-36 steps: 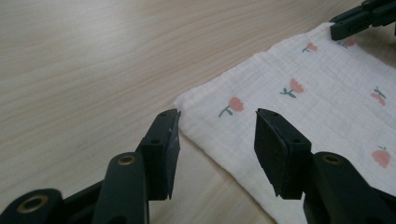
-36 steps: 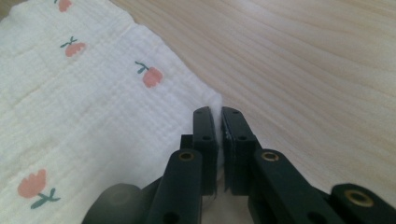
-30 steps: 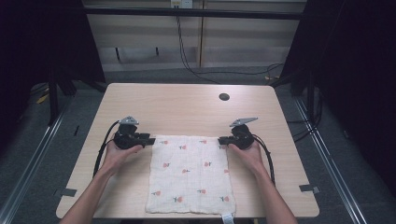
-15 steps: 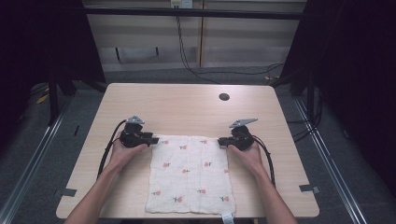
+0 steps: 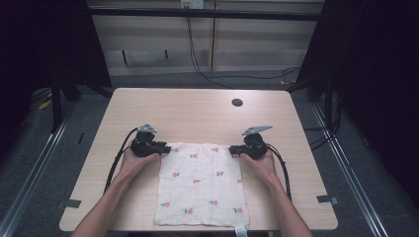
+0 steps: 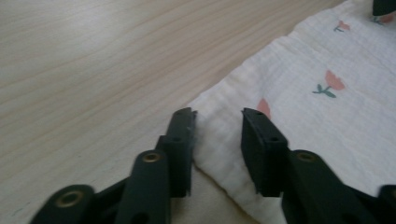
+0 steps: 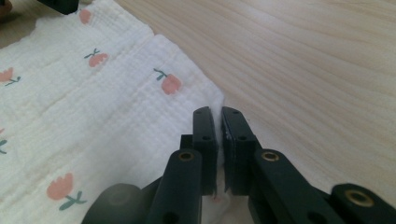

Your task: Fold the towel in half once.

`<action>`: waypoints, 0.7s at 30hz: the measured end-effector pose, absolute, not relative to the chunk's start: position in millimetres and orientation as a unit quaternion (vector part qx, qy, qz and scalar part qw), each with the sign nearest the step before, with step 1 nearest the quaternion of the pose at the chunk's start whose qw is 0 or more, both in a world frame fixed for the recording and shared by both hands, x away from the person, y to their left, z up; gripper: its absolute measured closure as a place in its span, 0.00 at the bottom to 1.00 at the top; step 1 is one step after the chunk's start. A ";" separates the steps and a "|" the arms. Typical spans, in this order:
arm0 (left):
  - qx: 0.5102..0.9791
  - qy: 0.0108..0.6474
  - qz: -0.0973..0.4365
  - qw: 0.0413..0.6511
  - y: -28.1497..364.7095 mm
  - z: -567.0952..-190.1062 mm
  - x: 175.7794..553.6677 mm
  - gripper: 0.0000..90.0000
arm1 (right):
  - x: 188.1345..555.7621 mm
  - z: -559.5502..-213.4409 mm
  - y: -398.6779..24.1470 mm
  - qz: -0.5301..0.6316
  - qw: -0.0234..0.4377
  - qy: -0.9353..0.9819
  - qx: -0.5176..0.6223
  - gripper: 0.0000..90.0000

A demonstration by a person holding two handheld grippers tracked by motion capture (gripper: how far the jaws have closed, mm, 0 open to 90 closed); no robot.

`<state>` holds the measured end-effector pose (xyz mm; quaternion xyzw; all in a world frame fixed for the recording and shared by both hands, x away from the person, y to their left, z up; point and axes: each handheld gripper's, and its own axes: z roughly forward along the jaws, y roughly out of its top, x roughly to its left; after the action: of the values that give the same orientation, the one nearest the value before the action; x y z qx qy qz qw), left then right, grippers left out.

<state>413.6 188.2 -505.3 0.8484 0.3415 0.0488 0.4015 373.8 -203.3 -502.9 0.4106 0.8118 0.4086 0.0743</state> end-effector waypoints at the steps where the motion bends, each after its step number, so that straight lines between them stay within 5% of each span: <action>1: 0.849 0.340 0.046 0.401 186.4 -505.3 412.9 0.81 | 373.2 -501.9 -203.2 0.408 0.075 0.812 0.410 0.94; 6: 0.858 0.328 0.045 0.392 183.4 -504.1 410.3 0.97 | 371.4 -498.8 -203.8 0.415 0.074 0.810 0.408 0.94; 21: 0.827 0.353 0.020 0.437 197.3 -490.2 412.6 0.99 | 371.3 -495.7 -209.4 0.423 0.079 0.803 0.413 0.95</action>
<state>412.6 197.3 -490.2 0.8273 0.3526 0.0198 0.4370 371.3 -209.4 -495.7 0.4131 0.8025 0.4232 0.0786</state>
